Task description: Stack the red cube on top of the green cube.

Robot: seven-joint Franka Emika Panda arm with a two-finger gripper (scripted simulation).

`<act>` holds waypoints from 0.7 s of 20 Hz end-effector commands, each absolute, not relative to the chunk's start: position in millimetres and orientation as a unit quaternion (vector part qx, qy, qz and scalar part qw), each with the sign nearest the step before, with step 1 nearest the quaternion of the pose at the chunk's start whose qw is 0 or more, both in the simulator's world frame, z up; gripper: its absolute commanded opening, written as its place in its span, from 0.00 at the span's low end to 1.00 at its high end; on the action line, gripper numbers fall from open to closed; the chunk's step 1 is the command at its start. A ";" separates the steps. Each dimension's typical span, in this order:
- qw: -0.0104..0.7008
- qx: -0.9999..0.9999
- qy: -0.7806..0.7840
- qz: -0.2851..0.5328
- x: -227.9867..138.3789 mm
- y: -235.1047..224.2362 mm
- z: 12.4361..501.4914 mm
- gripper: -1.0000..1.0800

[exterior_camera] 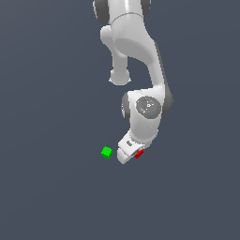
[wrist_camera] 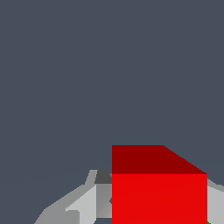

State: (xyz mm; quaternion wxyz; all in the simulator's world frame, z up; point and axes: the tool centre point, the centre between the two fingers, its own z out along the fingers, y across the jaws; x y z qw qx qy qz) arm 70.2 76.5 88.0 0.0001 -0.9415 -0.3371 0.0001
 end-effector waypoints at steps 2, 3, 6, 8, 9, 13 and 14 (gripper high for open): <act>0.000 -0.941 -0.337 0.000 62.7 37.5 80.7 0.00; 0.000 -0.941 -0.337 0.000 60.9 26.7 78.6 0.00; 0.000 -0.941 -0.337 0.000 55.7 -4.1 72.5 0.00; 0.000 -0.941 -0.337 0.000 52.8 -22.5 68.9 0.00; 0.000 -0.941 -0.337 0.000 51.6 -30.6 67.3 0.00; 0.000 -0.941 -0.337 0.000 48.5 -54.2 62.6 0.00; 0.000 -0.941 -0.337 0.000 48.1 -58.0 61.9 0.00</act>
